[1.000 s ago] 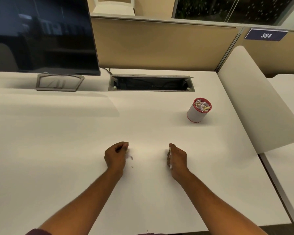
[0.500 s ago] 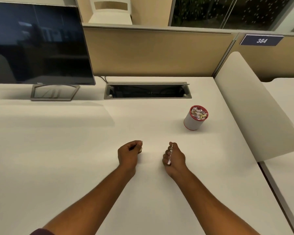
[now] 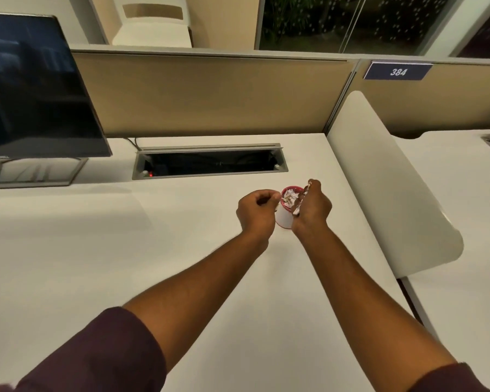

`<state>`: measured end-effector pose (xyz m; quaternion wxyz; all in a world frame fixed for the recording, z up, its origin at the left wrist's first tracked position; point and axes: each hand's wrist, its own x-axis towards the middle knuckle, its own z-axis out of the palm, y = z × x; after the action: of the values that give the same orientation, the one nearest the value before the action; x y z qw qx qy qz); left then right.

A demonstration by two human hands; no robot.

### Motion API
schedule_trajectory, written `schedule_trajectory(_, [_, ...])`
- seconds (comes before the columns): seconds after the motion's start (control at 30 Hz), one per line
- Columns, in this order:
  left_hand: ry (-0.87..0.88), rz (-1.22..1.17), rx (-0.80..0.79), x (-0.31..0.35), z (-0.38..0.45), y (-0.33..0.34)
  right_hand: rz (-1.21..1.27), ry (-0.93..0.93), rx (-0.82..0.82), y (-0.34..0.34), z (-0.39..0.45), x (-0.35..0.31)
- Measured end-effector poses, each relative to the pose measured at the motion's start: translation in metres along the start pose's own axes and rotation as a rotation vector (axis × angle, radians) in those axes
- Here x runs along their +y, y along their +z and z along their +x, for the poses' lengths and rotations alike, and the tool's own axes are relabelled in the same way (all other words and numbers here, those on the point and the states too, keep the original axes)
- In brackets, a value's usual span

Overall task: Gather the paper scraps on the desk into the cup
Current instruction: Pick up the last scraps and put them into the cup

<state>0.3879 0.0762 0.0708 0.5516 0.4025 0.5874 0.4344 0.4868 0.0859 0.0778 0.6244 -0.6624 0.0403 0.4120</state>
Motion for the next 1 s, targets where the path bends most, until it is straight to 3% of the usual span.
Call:
schedule_trajectory(0.1, [-0.015,0.005,0.031,0.0,0.014,0.027,-0.019,-0.099,0.06,-0.001,0.028,-0.016])
schedule_trajectory(0.23, [0.031,0.089,0.033,-0.002,0.03,0.057,-0.171,-0.394,0.119,0.003,0.059,-0.02])
schedule_trajectory(0.53, [0.304,0.371,-0.053,-0.019,0.049,0.073,-0.669,-0.985,0.018,0.001,0.084,0.015])
schedule_trajectory(0.73, [0.42,0.425,-0.101,-0.025,0.043,0.065,-0.783,-1.192,-0.034,-0.007,0.091,0.027])
schedule_trajectory(1.0, [0.507,0.515,-0.174,-0.023,0.039,0.054,-0.826,-1.208,-0.137,-0.018,0.098,0.037])
